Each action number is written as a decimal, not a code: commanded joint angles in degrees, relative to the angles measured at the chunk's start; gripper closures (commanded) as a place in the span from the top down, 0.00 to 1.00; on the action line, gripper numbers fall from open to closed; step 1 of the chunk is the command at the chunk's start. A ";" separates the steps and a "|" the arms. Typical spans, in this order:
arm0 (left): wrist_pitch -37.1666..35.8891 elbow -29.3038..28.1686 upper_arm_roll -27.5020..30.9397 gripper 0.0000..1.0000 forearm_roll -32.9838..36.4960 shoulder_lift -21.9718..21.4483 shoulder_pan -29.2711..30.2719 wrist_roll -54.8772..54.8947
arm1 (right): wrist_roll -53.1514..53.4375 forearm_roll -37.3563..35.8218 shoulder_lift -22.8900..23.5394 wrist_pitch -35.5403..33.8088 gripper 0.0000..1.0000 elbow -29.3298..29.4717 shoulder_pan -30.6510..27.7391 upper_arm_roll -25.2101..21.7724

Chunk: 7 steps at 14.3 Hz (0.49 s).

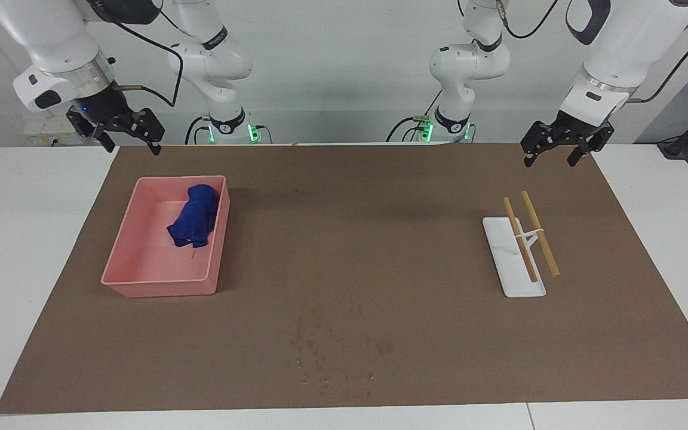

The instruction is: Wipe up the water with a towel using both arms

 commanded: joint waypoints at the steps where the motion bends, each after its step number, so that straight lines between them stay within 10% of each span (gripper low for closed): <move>1: 0.28 -1.13 0.30 1.00 0.00 -1.43 -0.53 -0.22 | -0.99 -2.52 -0.51 -0.52 1.00 -0.43 1.24 0.40; 7: 0.10 -1.57 0.57 1.00 0.09 -1.52 -0.09 -0.75 | 0.24 -1.55 -0.77 -0.52 1.00 -0.52 1.06 0.22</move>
